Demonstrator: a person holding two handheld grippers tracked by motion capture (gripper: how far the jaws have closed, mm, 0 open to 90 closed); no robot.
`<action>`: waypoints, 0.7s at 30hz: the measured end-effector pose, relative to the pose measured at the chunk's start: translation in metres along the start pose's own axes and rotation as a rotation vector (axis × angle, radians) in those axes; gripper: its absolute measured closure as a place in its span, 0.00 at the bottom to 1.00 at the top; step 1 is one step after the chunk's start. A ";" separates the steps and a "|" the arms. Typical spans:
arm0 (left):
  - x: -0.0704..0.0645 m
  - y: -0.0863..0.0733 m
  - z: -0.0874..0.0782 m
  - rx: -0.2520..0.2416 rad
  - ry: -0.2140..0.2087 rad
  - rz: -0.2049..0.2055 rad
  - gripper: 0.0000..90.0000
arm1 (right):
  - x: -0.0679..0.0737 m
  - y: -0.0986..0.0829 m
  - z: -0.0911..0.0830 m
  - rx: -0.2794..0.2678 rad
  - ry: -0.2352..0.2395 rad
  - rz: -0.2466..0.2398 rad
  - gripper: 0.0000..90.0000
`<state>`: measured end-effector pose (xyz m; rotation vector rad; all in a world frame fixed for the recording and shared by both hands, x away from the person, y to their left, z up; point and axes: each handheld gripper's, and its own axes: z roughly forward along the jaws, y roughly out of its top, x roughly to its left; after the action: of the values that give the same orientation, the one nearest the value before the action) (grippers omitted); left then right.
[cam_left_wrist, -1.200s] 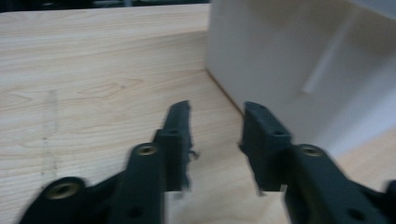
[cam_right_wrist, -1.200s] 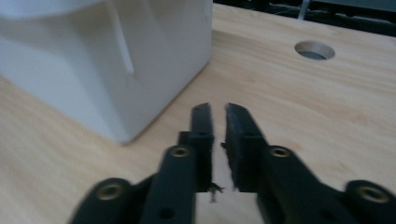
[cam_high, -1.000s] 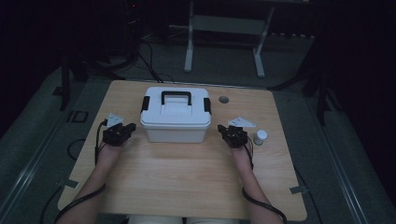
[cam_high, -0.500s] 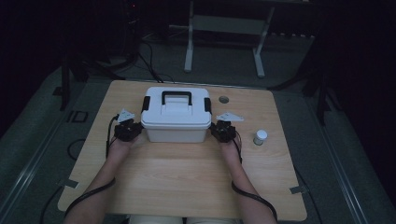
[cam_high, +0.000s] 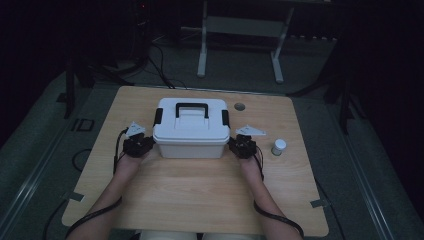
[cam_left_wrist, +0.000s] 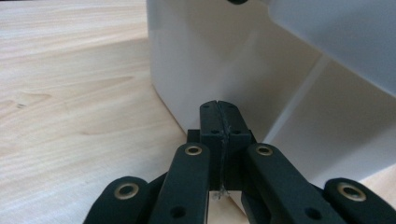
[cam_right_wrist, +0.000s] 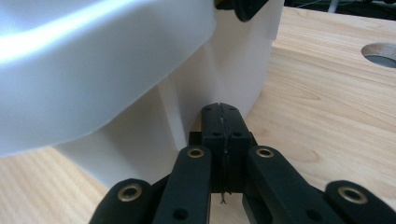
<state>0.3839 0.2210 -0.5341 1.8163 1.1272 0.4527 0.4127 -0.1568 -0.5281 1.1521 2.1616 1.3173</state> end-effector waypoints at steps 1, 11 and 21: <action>-0.003 -0.001 -0.001 0.004 0.004 0.008 0.99 | 0.000 -0.001 -0.003 0.004 0.000 -0.004 1.00; -0.026 -0.008 -0.009 0.016 -0.048 0.017 0.99 | 0.003 -0.019 -0.033 0.006 0.008 0.001 1.00; -0.050 -0.016 -0.015 0.030 -0.120 0.064 0.99 | 0.007 -0.042 -0.072 0.008 0.000 -0.007 1.00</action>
<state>0.3395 0.1888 -0.5325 1.8843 1.0013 0.3603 0.3423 -0.2020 -0.5269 1.1463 2.1709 1.3069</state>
